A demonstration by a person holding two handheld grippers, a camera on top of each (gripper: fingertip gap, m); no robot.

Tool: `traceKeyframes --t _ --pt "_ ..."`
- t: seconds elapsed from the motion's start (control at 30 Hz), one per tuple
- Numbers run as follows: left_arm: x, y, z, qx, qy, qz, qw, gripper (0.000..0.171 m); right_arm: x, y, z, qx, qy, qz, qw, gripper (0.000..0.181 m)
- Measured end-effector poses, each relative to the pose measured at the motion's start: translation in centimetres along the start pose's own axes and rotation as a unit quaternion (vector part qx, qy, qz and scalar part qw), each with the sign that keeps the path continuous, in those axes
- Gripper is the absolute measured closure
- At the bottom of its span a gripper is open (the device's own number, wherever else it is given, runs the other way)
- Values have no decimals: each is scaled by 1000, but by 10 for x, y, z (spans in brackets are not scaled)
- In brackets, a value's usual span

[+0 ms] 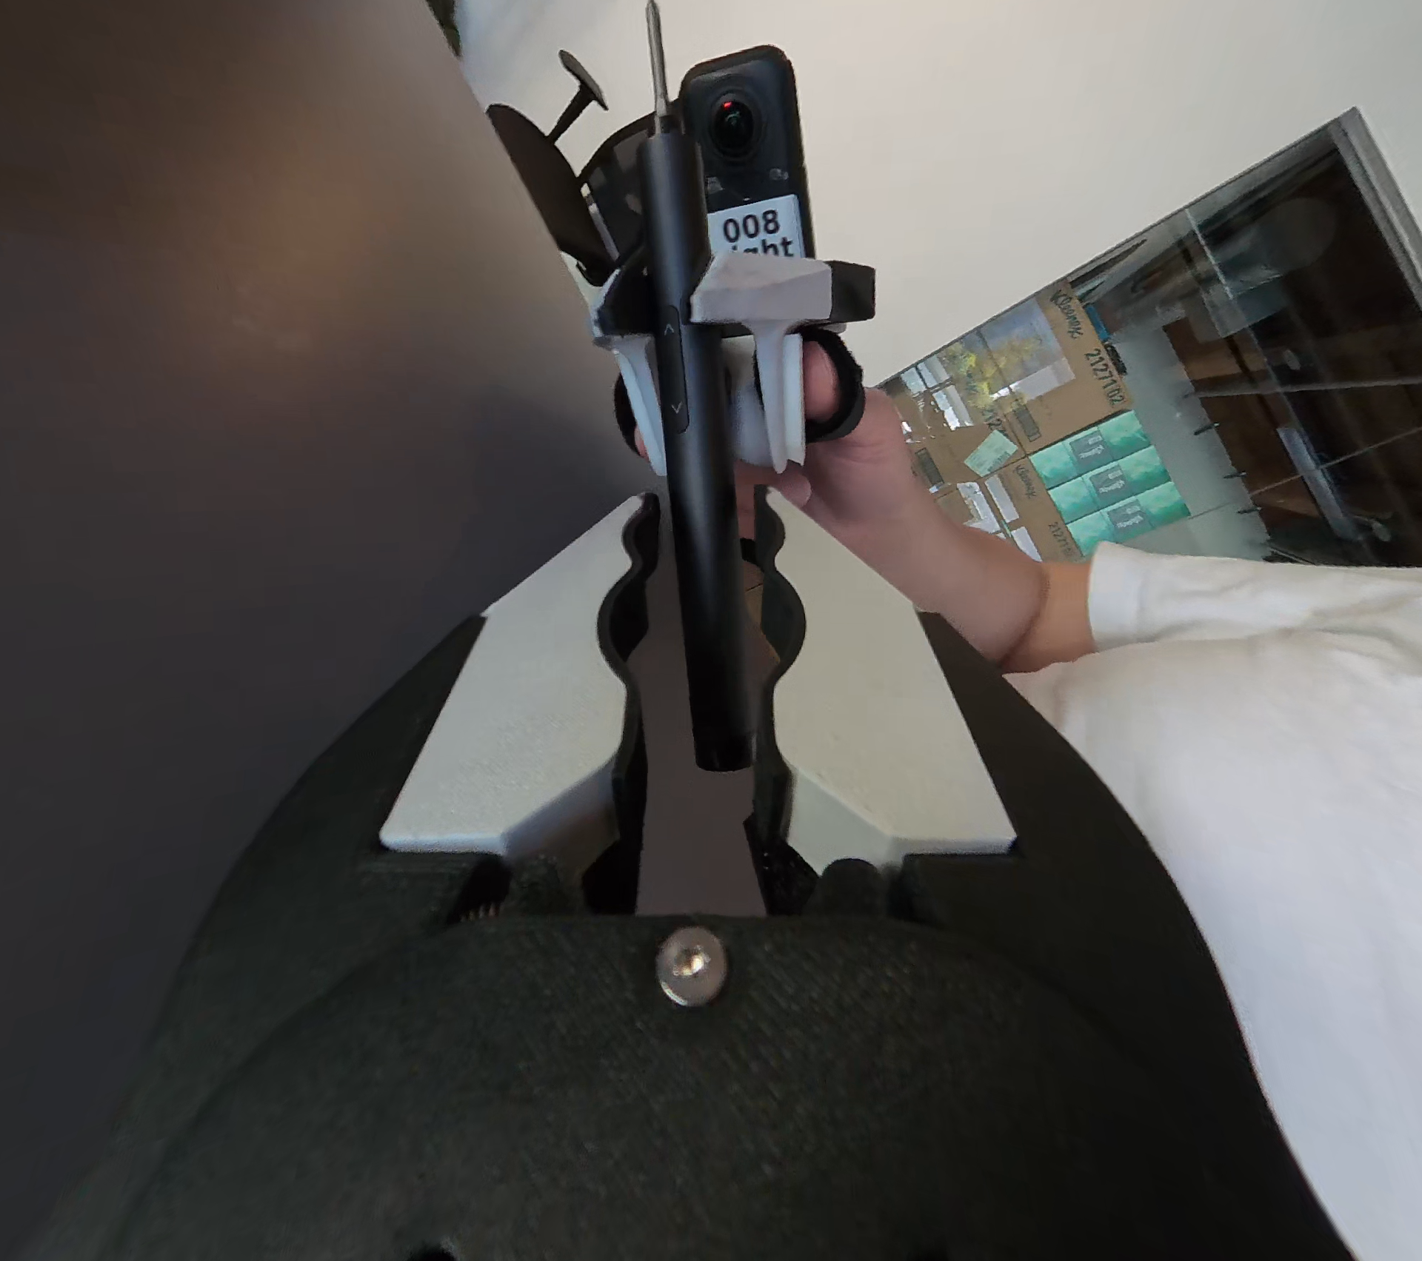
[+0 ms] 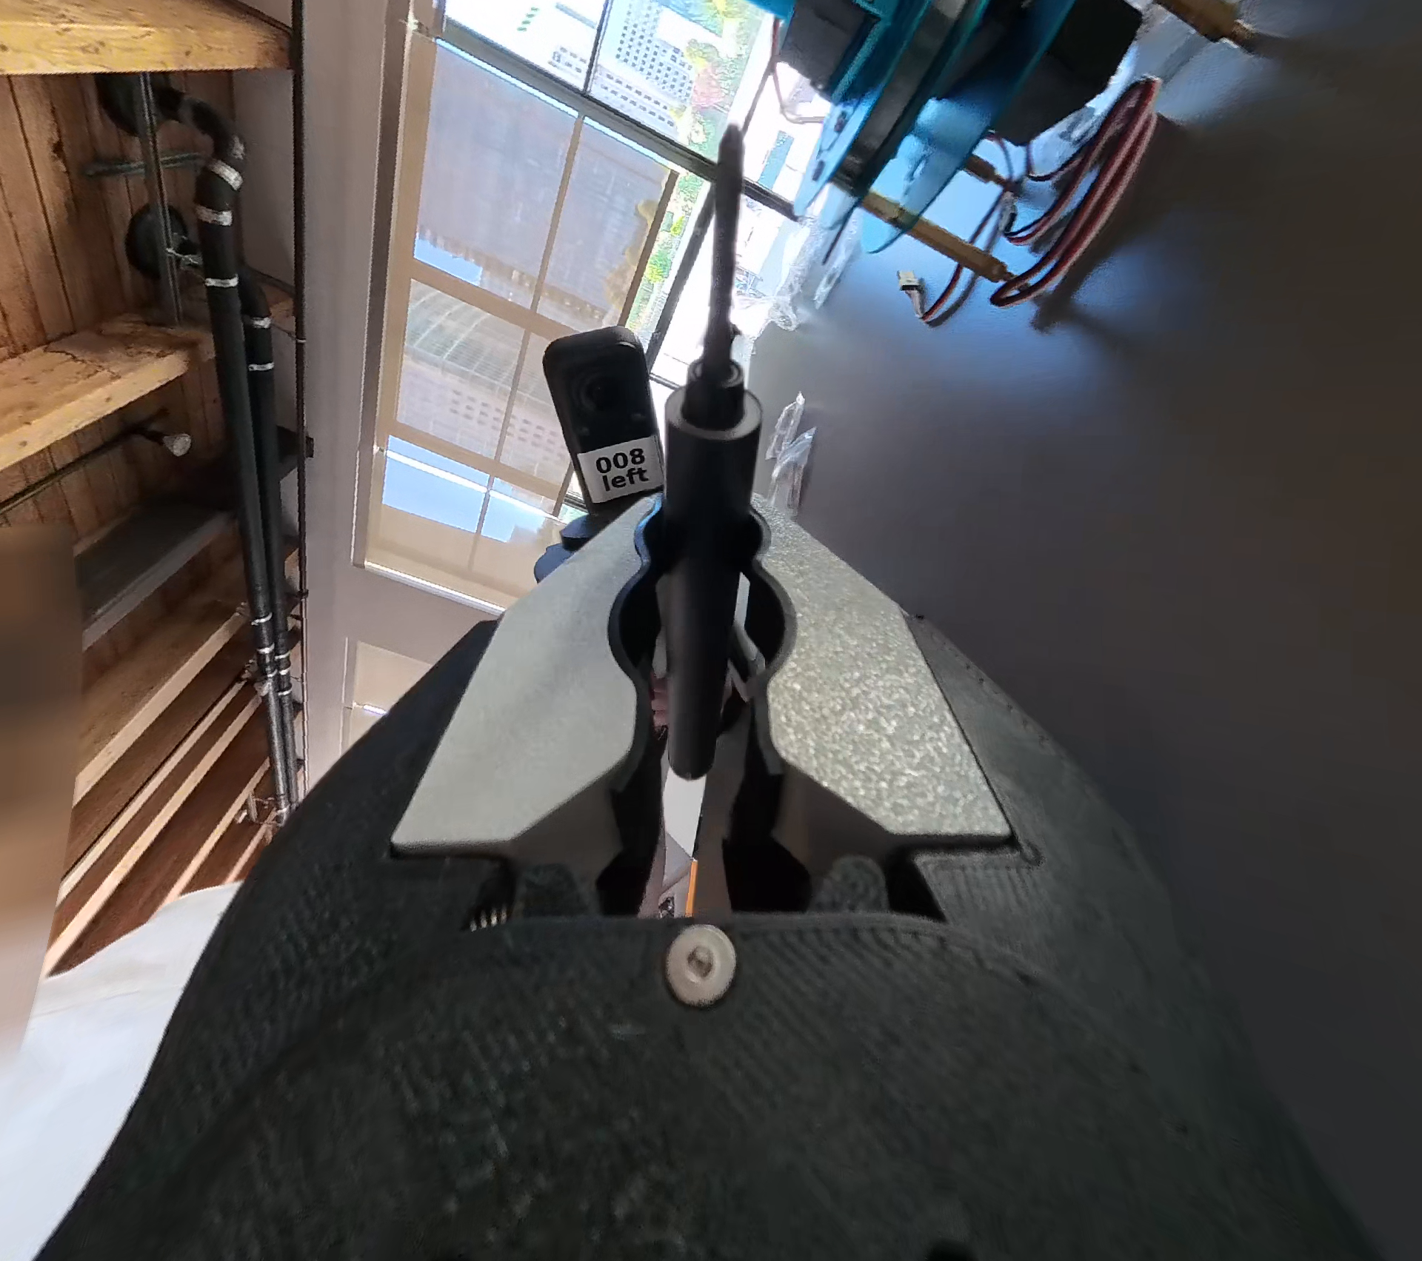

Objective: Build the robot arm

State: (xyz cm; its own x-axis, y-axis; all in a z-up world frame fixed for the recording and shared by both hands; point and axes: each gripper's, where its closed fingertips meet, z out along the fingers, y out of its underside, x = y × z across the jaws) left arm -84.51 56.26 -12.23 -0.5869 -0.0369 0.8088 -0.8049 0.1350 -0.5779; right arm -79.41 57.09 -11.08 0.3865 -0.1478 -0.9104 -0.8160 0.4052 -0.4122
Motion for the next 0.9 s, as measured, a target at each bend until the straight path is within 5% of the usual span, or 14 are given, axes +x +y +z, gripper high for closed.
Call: traceKeyframes --t 0.67,0.9 --pt "11 -4 41 -15 -26 -3 1000 156 -3 -15 -35 0 -25 26 999 165" --pt "44 -32 56 99 17 -77 992 155 -33 -53 -41 -44 -93 126 987 165"
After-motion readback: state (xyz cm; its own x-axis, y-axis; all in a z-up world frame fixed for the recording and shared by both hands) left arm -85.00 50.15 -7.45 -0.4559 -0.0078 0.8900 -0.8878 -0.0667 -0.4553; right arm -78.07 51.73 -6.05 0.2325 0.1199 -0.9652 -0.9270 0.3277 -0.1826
